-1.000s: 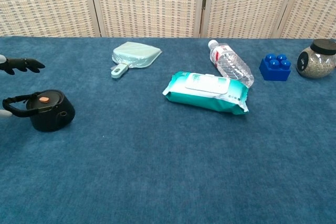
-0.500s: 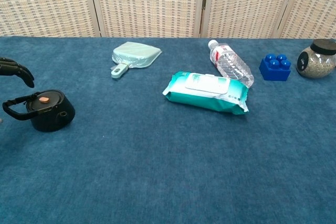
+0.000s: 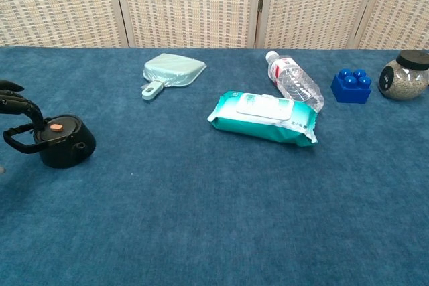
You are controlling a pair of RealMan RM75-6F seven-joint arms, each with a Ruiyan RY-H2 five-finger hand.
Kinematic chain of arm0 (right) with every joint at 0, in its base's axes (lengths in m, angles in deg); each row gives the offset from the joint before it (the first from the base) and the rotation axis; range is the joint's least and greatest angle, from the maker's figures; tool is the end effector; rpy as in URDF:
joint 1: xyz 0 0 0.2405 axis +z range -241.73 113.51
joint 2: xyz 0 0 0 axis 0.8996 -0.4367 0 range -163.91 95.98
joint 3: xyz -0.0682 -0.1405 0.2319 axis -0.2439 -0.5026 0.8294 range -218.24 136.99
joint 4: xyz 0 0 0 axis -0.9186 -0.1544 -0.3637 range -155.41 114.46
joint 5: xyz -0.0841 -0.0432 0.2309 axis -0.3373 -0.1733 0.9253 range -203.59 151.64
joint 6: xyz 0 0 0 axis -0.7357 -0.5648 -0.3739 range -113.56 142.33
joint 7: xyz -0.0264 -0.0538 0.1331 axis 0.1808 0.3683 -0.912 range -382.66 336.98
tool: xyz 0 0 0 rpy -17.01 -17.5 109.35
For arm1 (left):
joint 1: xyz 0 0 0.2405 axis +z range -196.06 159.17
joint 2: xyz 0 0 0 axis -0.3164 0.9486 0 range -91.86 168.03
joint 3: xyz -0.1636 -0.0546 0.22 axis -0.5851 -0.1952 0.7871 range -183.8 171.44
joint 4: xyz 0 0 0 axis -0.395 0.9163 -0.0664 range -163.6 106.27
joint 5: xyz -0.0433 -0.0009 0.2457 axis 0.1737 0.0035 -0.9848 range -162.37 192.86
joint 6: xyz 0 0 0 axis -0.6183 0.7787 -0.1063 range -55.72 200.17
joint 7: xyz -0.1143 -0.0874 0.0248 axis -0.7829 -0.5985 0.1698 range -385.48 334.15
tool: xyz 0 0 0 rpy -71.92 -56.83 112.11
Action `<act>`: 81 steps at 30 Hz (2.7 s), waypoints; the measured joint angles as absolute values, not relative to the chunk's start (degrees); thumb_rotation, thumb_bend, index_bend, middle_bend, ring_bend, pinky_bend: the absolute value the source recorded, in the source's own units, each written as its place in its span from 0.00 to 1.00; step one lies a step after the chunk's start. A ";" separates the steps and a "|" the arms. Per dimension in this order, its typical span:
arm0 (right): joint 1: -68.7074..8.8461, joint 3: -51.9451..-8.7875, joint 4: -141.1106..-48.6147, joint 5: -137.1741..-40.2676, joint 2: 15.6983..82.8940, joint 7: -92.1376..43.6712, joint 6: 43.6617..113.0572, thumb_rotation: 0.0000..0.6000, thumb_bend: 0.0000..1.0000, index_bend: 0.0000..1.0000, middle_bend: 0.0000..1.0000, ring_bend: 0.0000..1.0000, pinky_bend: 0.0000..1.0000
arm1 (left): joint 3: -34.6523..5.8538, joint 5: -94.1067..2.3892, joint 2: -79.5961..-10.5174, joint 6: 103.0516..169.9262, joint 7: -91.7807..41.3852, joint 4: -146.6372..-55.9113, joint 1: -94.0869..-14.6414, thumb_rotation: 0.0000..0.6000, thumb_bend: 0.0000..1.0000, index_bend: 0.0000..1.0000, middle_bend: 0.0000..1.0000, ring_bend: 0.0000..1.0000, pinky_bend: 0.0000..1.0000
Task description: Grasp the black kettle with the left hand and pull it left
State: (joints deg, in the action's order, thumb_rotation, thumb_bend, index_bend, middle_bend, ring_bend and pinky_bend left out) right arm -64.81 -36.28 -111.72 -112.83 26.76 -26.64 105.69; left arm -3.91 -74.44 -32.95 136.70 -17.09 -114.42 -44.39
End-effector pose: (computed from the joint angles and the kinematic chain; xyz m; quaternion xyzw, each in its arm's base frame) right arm -0.3629 -0.1596 0.1740 0.5570 -0.3659 0.4012 0.6284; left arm -0.2984 0.2778 0.0398 -0.7901 -0.2993 -0.3055 0.4392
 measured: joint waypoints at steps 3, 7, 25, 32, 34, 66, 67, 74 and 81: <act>-64.88 -36.26 -111.70 -112.87 26.74 -26.75 105.82 1.00 0.12 0.18 0.22 0.10 0.08 | -3.79 -74.39 -33.05 136.67 -16.77 -114.54 -44.30 1.00 0.17 0.32 0.27 0.19 0.00; -64.86 -36.32 -111.75 -113.17 26.77 -26.63 105.86 1.00 0.12 0.18 0.22 0.10 0.08 | -3.59 -74.10 -33.07 136.19 -16.88 -114.29 -44.26 1.00 0.17 0.34 0.28 0.21 0.00; -65.80 -36.46 -112.12 -113.16 26.90 -26.32 107.02 1.00 0.12 0.18 0.22 0.10 0.08 | -3.15 -74.44 -33.94 136.36 -18.08 -113.28 -43.89 1.00 0.17 0.37 0.33 0.26 0.00; -65.94 -36.46 -112.14 -113.17 26.89 -26.31 107.09 1.00 0.12 0.18 0.22 0.10 0.08 | -2.96 -74.47 -34.37 135.78 -18.33 -112.93 -44.05 1.00 0.17 0.38 0.35 0.28 0.00; -66.00 -36.46 -112.16 -113.18 26.89 -26.28 107.16 1.00 0.12 0.18 0.22 0.10 0.08 | -2.95 -74.41 -34.44 135.75 -18.46 -112.83 -44.04 1.00 0.17 0.39 0.35 0.29 0.00; -65.87 -36.33 -111.74 -113.07 26.96 -26.61 106.50 1.00 0.12 0.18 0.22 0.09 0.08 | -2.24 -72.89 -36.86 133.60 -19.27 -113.30 -43.83 1.00 0.17 0.57 0.58 0.47 0.00; -65.87 -36.32 -111.67 -113.03 26.98 -26.66 106.48 1.00 0.12 0.18 0.22 0.09 0.08 | -2.26 -72.89 -36.91 133.64 -19.42 -113.31 -43.82 1.00 0.17 0.59 0.61 0.50 0.00; -65.86 -36.19 -111.12 -112.97 27.10 -27.31 106.54 1.00 0.12 0.18 0.22 0.09 0.08 | -2.29 -72.55 -36.78 133.08 -21.55 -114.19 -43.97 1.00 0.15 0.68 0.74 0.59 0.00; -65.68 -36.11 -110.38 -113.04 27.24 -28.15 106.35 1.00 0.12 0.18 0.22 0.09 0.08 | -3.34 -72.50 -36.63 135.09 -24.05 -115.24 -43.71 0.61 0.11 0.80 0.87 0.71 0.00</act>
State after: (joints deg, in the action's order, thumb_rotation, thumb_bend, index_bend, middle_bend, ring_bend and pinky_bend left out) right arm -65.68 -36.11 -110.38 -113.04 27.24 -28.15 106.35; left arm -3.34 -72.50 -36.63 135.09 -24.05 -115.24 -43.71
